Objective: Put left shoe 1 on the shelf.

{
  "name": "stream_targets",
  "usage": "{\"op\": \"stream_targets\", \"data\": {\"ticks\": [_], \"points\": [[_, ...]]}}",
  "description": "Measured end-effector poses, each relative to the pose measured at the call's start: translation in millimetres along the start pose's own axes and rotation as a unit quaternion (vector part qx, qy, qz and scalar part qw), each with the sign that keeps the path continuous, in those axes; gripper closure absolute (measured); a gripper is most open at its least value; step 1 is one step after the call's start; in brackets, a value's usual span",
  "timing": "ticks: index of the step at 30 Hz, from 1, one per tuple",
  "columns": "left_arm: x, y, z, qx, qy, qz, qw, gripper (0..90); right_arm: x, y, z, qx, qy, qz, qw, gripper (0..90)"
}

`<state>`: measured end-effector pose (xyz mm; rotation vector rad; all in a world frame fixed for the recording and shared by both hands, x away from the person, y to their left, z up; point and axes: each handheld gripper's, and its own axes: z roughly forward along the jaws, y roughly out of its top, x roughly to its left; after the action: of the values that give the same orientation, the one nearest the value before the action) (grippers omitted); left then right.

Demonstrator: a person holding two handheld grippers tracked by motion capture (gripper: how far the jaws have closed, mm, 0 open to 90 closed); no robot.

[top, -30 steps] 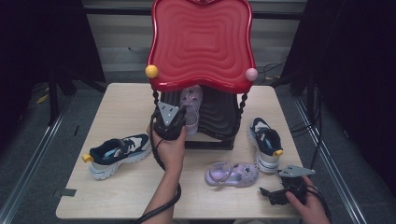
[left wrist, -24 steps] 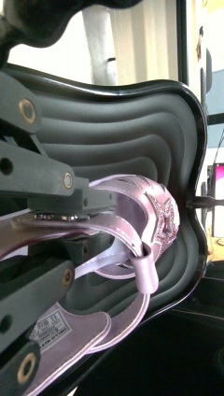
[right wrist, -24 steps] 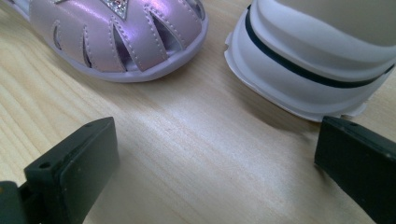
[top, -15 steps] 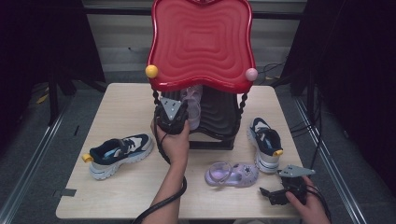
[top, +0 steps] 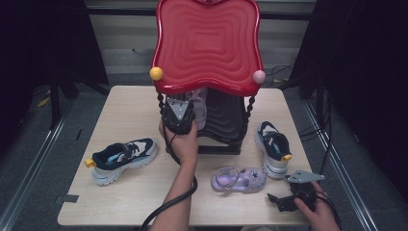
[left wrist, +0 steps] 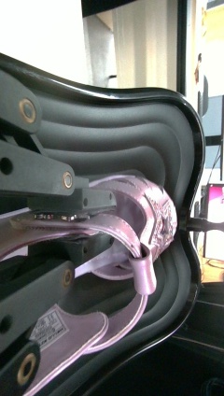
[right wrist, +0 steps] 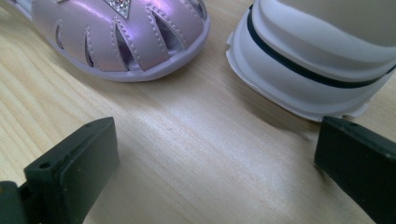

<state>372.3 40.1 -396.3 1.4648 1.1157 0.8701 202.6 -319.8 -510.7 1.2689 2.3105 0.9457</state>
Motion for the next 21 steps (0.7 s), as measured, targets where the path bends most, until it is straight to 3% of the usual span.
{"op": "stream_targets", "data": {"ticks": [7,12,13,16,21], "points": [[-1.2,-2.7,5.4,-0.002,0.013,-0.008,0.9999,80.7,0.2,0.0,-0.1,0.001,0.001,0.0,1.0,0.0],[-2.5,-7.3,7.6,-0.003,0.011,-0.009,0.9999,79.8,0.1,0.1,0.0,0.0,0.001,-0.001,1.0,0.0],[-3.5,-11.1,6.7,0.007,0.011,-0.003,0.9999,79.4,0.3,0.0,-0.1,0.001,0.001,0.0,1.0,0.0],[-3.6,-13.8,6.5,0.007,0.01,0.002,0.9999,78.4,0.2,0.0,0.0,0.0,0.001,0.0,1.0,0.0],[-1.9,-11.9,6.5,0.015,0.002,-0.004,0.9999,77.5,0.1,0.0,0.0,0.0,0.001,-0.002,1.0,0.0]]}}
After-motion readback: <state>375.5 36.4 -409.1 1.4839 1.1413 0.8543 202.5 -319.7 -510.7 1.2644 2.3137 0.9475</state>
